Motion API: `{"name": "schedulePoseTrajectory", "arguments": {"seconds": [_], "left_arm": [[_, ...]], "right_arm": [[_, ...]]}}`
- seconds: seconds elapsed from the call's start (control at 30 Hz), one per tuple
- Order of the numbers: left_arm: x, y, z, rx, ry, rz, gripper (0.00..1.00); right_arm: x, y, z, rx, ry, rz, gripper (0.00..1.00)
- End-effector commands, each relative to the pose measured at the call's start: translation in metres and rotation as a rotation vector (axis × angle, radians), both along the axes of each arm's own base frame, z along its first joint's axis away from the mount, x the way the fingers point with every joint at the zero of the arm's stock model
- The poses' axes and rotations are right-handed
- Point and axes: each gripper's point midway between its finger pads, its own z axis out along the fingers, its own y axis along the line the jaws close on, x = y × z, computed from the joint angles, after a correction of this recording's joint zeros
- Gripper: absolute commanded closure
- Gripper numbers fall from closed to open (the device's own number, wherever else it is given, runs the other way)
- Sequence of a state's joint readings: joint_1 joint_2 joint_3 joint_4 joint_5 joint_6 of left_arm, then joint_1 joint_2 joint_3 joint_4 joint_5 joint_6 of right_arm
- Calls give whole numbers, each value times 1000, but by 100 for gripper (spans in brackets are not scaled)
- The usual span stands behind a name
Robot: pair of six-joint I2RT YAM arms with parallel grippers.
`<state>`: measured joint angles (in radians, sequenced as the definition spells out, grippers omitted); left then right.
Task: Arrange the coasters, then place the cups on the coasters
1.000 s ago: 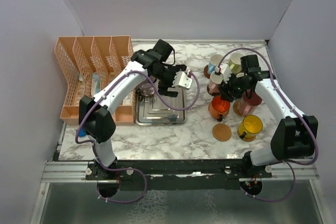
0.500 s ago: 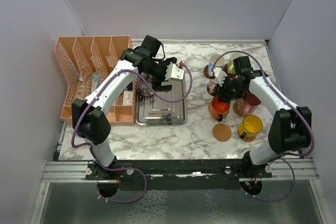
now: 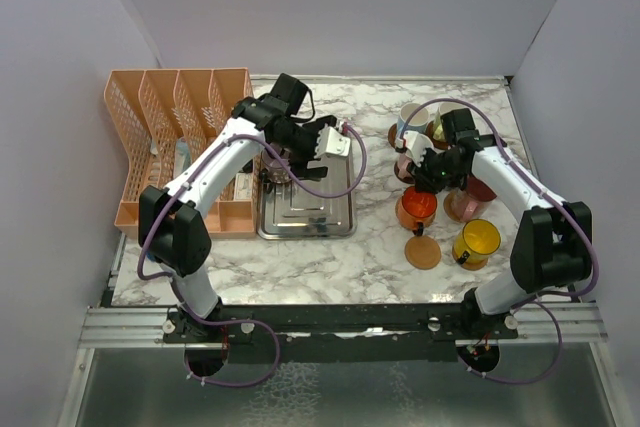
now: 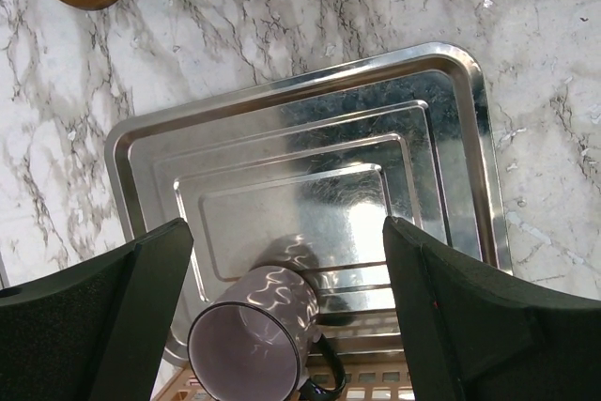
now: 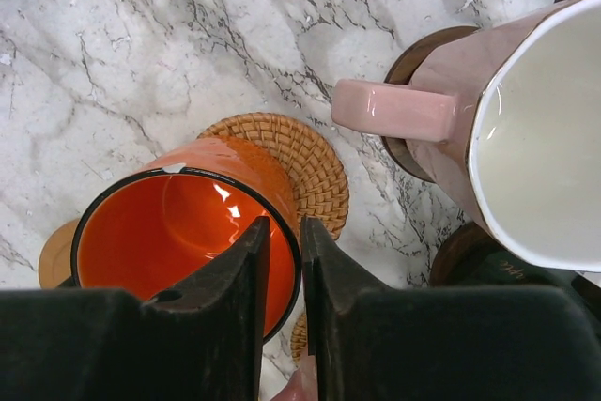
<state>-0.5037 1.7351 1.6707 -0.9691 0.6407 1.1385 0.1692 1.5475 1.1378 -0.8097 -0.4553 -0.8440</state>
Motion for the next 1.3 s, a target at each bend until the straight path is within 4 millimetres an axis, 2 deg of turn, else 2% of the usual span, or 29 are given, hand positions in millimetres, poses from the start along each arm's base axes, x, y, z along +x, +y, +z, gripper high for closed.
{"name": "schedulePoseTrajectory", "arguments": {"seconds": [0.0, 0.33, 0.43, 0.7, 1.1, 1.27], "left_arm": [[-6, 1, 18, -46, -30, -7, 14], [-9, 4, 16, -44, -34, -7, 14], [-9, 5, 15, -40, -38, -5, 14], [-10, 10, 11, -21, -44, 5, 14], [-13, 14, 9, -11, -44, 15, 14], [-13, 14, 10, -14, -44, 22, 14]], "right_arm": [[-8, -3, -10, -26, 39, 1, 80], [-1, -12, -13, -77, 26, -28, 78], [-2, -10, -13, -65, 32, -29, 81], [-6, -13, -1, -68, 44, -68, 99], [-12, -20, 31, -46, 23, -235, 99], [-11, -27, 35, -32, 34, -335, 99]]}}
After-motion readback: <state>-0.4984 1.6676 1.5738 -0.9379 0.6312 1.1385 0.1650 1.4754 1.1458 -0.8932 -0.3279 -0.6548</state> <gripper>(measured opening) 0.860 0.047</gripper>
